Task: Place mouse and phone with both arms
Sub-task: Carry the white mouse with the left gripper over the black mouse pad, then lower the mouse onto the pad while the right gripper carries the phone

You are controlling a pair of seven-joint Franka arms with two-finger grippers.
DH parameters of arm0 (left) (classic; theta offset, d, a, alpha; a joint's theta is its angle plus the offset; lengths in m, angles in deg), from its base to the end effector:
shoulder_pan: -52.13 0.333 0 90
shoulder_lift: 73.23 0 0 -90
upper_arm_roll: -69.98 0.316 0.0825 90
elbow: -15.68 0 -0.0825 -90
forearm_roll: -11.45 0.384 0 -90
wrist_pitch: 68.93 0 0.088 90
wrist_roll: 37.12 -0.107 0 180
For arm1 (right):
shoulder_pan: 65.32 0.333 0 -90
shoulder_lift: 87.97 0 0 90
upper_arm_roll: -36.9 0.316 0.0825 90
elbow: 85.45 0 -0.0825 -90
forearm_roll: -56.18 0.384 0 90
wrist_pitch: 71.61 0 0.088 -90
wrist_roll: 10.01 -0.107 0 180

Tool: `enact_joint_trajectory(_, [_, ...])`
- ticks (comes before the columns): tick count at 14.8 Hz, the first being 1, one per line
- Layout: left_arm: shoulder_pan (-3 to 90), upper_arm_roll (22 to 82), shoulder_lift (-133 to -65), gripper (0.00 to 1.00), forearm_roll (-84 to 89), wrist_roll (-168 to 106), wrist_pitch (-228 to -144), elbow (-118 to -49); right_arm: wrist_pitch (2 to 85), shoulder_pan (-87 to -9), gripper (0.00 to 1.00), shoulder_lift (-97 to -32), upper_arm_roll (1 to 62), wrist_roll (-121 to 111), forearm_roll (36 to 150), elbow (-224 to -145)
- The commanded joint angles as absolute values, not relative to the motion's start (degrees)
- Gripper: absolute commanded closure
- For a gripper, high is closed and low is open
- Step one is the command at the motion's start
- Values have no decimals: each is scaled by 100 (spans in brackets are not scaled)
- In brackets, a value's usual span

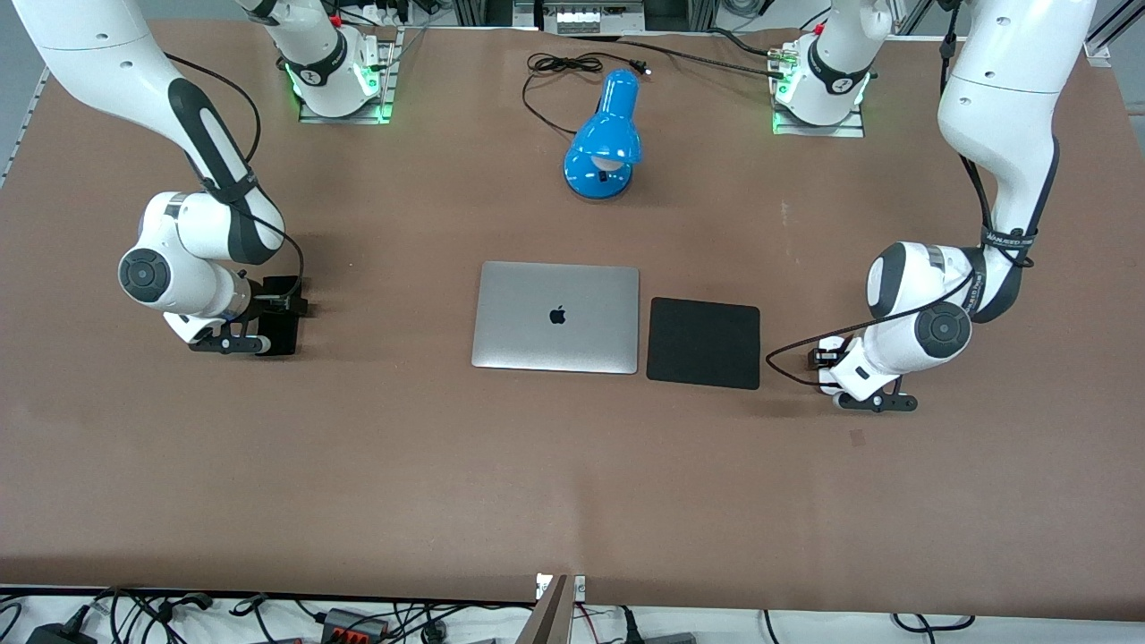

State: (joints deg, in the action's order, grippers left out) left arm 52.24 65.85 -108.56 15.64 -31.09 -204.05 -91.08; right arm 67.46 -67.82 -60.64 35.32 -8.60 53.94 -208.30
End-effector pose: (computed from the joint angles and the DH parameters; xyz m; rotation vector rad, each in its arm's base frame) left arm 0.6243 -0.0412 0.1748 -3.1197 0.0142 0.1846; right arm 0.5452 -0.0395 0.1619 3.1005 -0.0197 -0.3038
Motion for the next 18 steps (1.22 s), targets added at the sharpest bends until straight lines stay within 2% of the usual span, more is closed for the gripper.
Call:
enact_joint_trajectory(1, [5144, 6541, -10795, 59, 1656, -3018, -20070, -8901, 6761, -6848, 20, -5993, 3575, -878, 5319, -20761])
enact_joint_trajectory(4, [4846, 6392, -10795, 60, 1620, -2703, -19454, -8453, 6743, -6848, 53, -6002, 3575, -878, 5328, -20761])
enact_joint_trajectory(6, [4451, 6374, -10795, 61, 1620, -2124, -19365, -8346, 6743, -6848, 67, -6019, 3567, -869, 5328, -20753])
enact_joint_trajectory(9, [3835, 6374, -10883, 62, 1611, -1287, -19374, -8153, 6604, -6840, 71, -6081, 3575, -781, 5319, -20613])
enact_joint_trajectory(15, [3456, 6365, -11050, 62, 1488, -1242, -19400, -8144, 4760, -6743, 71, -6318, 3637, -887, 5424, -19639])
enact_joint_trajectory(18, [3456, 6225, -11199, 63, 1479, -1216, -19426, -8135, 4484, -6507, 71, -6318, 3637, -939, 5618, -19391])
